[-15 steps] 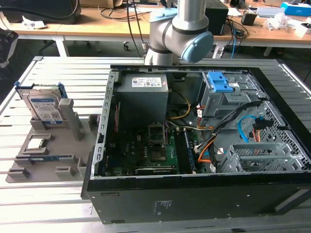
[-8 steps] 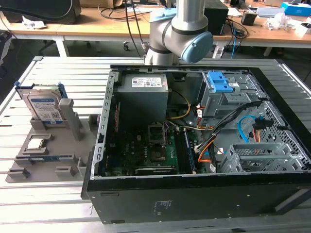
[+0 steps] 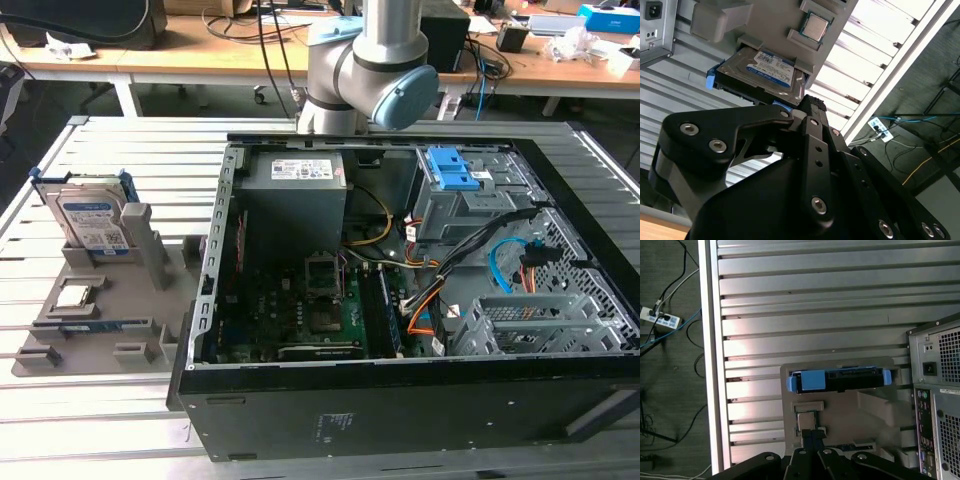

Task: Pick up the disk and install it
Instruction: 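Pick up the disk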

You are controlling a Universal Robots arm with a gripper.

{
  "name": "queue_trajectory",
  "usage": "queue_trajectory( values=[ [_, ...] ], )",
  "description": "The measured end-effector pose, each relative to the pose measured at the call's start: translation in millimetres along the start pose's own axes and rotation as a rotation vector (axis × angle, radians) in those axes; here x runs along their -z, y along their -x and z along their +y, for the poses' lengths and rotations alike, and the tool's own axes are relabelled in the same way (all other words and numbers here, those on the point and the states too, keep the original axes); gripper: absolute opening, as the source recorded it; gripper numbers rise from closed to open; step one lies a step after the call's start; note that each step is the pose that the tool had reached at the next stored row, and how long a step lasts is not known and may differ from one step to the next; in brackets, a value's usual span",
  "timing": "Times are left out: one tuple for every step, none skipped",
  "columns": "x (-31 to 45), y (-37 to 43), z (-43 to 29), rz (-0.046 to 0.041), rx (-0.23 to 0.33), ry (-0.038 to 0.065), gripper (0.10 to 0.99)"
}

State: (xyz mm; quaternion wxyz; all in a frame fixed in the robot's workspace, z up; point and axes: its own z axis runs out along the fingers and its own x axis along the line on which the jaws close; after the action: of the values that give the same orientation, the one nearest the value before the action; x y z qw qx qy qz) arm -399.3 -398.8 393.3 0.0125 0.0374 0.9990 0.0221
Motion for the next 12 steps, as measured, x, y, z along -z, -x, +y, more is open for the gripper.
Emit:
queue_trajectory(
  values=[
    [0.0, -0.1, 0.0, -0.0001, 0.000, 0.000, 0.106],
    [0.0, 0.0, 0.0, 0.0000, 0.000, 0.000, 0.106],
    [0.0, -0.1, 0.0, 0.0000, 0.002, 0.000, 0.106],
    [0.0, -0.1, 0.0, 0.0006, 0.013, 0.000, 0.106],
    [0.0, -0.1, 0.0, 0.0016, 0.035, 0.001, 0.106],
    [-0.1, -0.1, 0.0, 0.0027, 0.063, 0.002, 0.106],
    [0.0, -0.1, 0.0, 0.0044, 0.099, 0.002, 0.106],
    [0.0, -0.1, 0.0, 0.0054, 0.121, 0.003, 0.106],
    [0.0, -0.1, 0.0, 0.0067, 0.149, 0.003, 0.106],
    [0.0, -0.1, 0.0, 0.0075, 0.167, 0.004, 0.106],
    [0.0, -0.1, 0.0, 0.0083, 0.184, 0.004, 0.106],
    [0.0, -0.1, 0.0, 0.0097, 0.217, 0.005, 0.106]
  ],
)
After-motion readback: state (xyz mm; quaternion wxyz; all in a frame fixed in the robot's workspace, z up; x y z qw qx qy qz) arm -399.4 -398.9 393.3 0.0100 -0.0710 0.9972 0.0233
